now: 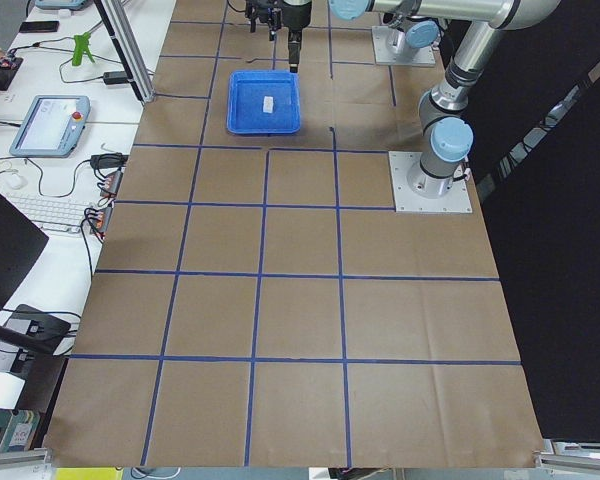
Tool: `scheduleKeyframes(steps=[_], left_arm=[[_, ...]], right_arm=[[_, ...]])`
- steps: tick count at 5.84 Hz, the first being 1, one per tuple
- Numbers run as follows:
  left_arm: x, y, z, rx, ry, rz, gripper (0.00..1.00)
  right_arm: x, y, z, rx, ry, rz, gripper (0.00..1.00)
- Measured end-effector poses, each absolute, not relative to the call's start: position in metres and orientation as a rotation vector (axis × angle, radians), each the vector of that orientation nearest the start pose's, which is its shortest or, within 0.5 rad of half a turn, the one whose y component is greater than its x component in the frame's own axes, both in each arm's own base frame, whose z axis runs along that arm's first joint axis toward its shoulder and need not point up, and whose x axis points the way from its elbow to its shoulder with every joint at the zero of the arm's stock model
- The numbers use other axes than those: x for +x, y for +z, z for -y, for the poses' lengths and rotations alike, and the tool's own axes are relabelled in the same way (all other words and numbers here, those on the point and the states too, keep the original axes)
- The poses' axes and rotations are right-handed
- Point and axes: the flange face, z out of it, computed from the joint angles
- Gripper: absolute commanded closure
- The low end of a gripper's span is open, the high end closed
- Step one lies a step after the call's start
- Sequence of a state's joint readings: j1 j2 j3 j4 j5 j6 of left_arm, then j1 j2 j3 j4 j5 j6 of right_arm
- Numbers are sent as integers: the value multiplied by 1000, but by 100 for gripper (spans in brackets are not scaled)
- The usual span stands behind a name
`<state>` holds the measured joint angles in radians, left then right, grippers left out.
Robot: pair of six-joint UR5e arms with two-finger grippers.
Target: Assemble white blocks and place on blue tray
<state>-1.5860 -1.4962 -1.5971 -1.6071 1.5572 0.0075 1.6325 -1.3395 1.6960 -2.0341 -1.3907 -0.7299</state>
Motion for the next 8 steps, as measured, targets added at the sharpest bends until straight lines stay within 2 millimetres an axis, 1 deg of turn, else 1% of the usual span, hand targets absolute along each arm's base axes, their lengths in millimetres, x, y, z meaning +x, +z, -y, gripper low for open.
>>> scheduleKeyframes(steps=[1, 2, 3, 4, 5, 6, 7, 8], left_arm=[[-142, 509, 457, 34, -4, -3154, 1], [-142, 509, 456, 35, 3, -3153, 1], [-142, 509, 456, 35, 5, -3152, 1], [-142, 510, 456, 34, 3, -3152, 1], [-141, 511, 455, 34, 1, -3152, 1], [-141, 513, 452, 34, 5, -3151, 1], [-141, 514, 449, 33, 15, -3151, 1], [-141, 515, 447, 32, 20, -3151, 1]], right_arm=[[173, 384, 556, -952, -122, -2893, 0], [156, 408, 545, -703, 0, -2999, 0], [138, 435, 532, -464, 94, -3059, 0], [124, 470, 516, -247, 138, -3096, 0], [120, 496, 504, -132, 136, -3113, 0], [121, 510, 496, -64, 124, -3120, 0], [125, 517, 492, -24, 112, -3123, 0], [131, 519, 489, -21, 105, -3124, 0]])
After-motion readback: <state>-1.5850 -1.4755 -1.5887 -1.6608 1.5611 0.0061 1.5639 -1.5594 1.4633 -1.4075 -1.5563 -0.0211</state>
